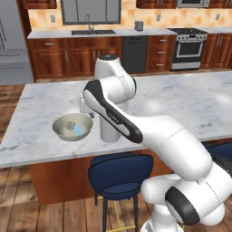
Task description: There are two ice cubes in the ice bowl. Place both ice cubes in the glass cup.
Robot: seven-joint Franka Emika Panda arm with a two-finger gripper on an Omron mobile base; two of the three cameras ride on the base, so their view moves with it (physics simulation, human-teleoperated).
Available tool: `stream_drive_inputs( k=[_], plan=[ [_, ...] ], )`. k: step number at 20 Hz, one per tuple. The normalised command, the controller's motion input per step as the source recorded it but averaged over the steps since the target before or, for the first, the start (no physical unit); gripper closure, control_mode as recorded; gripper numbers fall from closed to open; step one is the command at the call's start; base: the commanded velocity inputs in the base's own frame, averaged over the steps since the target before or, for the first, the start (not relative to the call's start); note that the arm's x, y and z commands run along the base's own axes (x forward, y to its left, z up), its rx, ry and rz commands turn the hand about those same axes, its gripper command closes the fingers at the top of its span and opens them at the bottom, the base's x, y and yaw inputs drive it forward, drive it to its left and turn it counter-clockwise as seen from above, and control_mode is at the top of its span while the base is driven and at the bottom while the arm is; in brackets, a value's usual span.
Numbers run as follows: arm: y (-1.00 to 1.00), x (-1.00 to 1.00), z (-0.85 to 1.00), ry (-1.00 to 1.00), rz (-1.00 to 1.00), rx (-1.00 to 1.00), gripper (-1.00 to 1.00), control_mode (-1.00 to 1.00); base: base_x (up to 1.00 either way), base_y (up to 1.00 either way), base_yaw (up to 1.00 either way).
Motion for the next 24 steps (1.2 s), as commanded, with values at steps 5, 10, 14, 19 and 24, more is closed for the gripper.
stream_drive_inputs(
  k=[5,10,14,19,24],
  plan=[
    [0.68,0.41,-0.07,0.06,0.00,0.00,-1.00,-1.00,0.00,0.00,0.00],
    [0.53,0.58,-0.16,0.07,0.00,-0.01,-1.00,-1.00,0.00,0.00,0.00],
    [0.04,0.12,-0.15,0.10,0.00,-0.05,-1.00,-1.00,0.00,0.00,0.00],
    [0.29,0.46,-0.38,0.07,0.00,-0.04,-1.00,-1.00,0.00,0.00,0.00],
    [0.17,0.47,-0.43,0.04,0.00,0.00,-1.00,-1.00,0.00,0.00,0.00]
  ],
)
